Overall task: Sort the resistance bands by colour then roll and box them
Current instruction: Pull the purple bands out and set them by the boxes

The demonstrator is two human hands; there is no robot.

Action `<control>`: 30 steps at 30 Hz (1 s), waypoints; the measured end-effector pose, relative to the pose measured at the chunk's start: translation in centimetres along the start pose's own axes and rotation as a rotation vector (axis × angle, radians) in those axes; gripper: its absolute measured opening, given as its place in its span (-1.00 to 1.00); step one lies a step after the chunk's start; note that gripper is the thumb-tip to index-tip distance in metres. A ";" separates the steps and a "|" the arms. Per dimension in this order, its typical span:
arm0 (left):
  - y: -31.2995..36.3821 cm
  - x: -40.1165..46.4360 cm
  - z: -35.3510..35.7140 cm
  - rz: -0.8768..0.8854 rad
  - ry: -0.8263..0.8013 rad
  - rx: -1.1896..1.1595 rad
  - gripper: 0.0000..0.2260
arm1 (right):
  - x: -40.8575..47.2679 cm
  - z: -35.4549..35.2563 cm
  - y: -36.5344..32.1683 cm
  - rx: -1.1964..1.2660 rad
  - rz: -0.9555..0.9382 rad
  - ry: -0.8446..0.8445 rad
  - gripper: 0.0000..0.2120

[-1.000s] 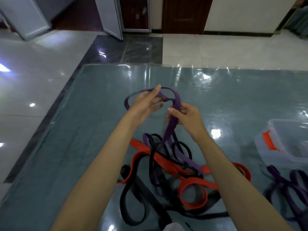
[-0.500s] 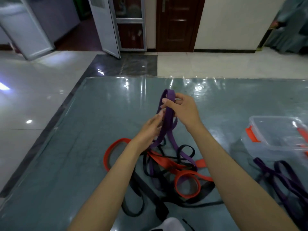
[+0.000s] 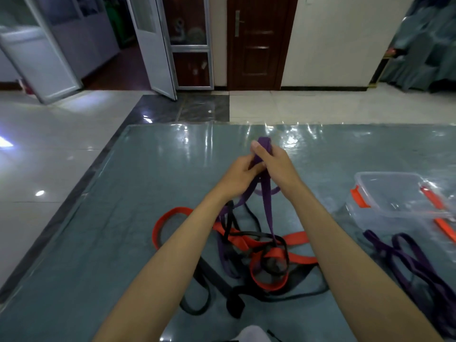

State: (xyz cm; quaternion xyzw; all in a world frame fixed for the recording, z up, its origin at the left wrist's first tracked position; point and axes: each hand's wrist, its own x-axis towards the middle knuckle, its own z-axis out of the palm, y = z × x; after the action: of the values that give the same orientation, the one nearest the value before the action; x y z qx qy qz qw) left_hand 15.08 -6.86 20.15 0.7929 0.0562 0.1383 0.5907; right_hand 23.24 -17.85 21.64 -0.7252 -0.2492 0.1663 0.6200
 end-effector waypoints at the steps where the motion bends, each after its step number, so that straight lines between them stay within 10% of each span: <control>1: 0.5 0.3 0.0 0.011 0.016 0.028 -0.79 | -0.6 -0.2 0.9 -0.001 0.029 -0.023 -0.59; 11: 2.0 1.3 -0.7 -0.058 0.148 -0.221 -0.88 | -4.3 -1.3 6.1 0.047 -0.034 -0.238 -0.63; 22: -1.0 1.4 -2.6 -0.214 0.016 0.091 -0.58 | -1.7 0.0 6.5 0.258 0.072 0.035 -0.77; 30: -14.5 -4.4 -3.6 -0.626 0.296 0.182 -0.79 | 0.7 -1.0 10.4 0.484 0.449 0.161 -0.77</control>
State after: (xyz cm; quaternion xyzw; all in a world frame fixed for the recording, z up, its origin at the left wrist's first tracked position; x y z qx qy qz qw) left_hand 10.90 -0.39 6.66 0.7581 0.3935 0.0583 0.5167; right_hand 25.96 -19.44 11.66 -0.6045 0.0132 0.2952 0.7398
